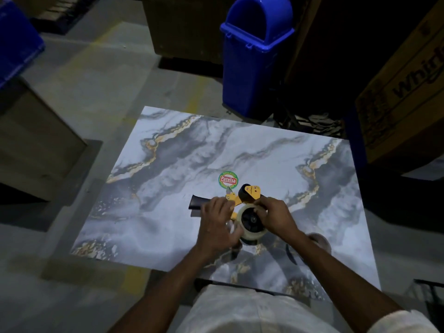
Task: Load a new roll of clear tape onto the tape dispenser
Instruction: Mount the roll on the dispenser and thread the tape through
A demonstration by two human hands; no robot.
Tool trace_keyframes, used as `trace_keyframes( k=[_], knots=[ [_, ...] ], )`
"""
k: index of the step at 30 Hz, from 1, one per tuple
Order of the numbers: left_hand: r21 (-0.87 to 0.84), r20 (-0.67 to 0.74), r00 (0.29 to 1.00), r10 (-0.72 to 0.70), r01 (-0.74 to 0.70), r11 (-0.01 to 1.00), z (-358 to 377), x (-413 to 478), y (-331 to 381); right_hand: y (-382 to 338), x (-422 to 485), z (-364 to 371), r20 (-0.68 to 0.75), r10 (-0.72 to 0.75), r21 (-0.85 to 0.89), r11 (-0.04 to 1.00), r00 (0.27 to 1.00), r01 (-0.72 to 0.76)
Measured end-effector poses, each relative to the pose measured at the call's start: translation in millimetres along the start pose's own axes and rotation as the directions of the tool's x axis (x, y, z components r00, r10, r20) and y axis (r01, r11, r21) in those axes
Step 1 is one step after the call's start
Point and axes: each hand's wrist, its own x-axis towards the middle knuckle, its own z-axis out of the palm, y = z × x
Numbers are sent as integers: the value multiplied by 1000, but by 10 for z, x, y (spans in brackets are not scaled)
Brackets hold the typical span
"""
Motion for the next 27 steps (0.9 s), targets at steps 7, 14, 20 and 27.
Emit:
trace_keyframes(
  k=[7, 14, 20, 27],
  knots=[
    [-412, 332, 358, -873, 887, 207, 305, -240, 323, 59, -127, 110, -29, 39, 96, 995, 999, -37],
    [-424, 513, 175, -840, 903, -71, 486, 78, 228, -27, -172, 87, -78, 105, 99, 990, 991, -97],
    [-477, 519, 166, -839, 870, -123, 473, 142, 320, 25, 125, -59, 162, 211, 250, 936, 964, -247],
    [-592, 404, 305, -863, 806, 7, 286, 267, 406, 65, -7, -46, 112, 67, 423, 900, 991, -109]
  ],
)
